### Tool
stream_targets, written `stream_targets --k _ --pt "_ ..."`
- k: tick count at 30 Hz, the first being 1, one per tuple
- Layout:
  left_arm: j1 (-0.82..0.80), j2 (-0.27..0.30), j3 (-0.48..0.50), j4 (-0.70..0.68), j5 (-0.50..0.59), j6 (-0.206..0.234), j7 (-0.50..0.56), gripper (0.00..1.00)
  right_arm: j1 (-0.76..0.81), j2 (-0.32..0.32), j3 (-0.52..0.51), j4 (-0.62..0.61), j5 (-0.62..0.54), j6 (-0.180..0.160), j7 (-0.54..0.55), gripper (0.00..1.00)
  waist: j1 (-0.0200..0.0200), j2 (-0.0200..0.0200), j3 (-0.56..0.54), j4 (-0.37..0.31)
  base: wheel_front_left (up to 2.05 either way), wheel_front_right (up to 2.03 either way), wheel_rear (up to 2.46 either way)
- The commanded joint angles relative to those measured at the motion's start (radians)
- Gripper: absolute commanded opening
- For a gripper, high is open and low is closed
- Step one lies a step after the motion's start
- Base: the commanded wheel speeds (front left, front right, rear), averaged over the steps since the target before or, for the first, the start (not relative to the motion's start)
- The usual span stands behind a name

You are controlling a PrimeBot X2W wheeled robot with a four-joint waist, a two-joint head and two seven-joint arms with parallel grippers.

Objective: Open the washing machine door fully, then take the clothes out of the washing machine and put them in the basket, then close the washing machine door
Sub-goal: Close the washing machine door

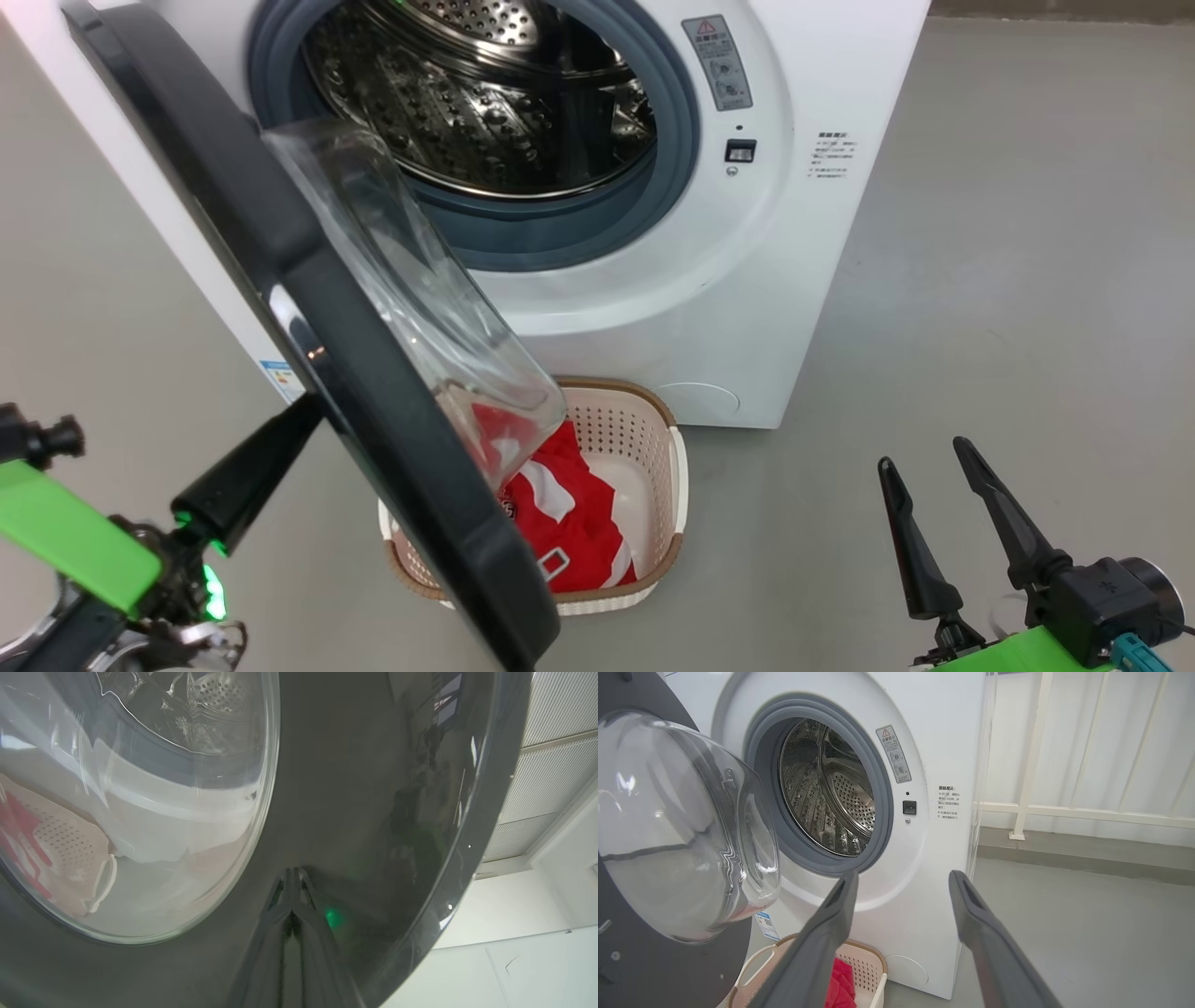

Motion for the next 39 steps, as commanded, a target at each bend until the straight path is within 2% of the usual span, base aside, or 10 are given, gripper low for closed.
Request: stream_targets --k 1,11,16,25,39 --pt "-0.034 0.006 0.015 -0.027 0.015 -0.019 -0.002 0.0 -0.04 -0.013 0.028 -0.023 0.009 0.005 -0.009 1.0 0.0 0.0 0.004 -0.005 0.0 0.0 0.0" --pt "-0.071 -0.032 -0.044 0.006 0.008 -0.055 -0.066 0.0 -0.048 -0.013 0.029 -0.024 0.01 0.005 -0.009 1.0 0.0 0.0 0.014 -0.025 0.0 0.0 0.0" --pt "-0.103 -0.043 -0.077 0.043 0.003 -0.079 -0.136 0.0 -0.054 -0.013 0.029 -0.023 0.014 0.005 -0.009 1.0 0.0 0.0 0.021 -0.032 0.0 0.0 0.0" --pt "-0.162 -0.048 -0.179 0.13 0.003 -0.129 -0.259 0.0 -0.07 -0.013 0.034 -0.017 0.016 0.005 -0.009 1.0 0.0 0.0 0.034 -0.056 0.0 0.0 0.0" --pt "-0.26 -0.049 -0.283 0.232 -0.072 -0.171 -0.395 0.0 -0.077 -0.013 0.038 -0.017 0.026 0.005 -0.009 1.0 0.0 0.0 0.05 -0.109 0.0 0.0 0.0"
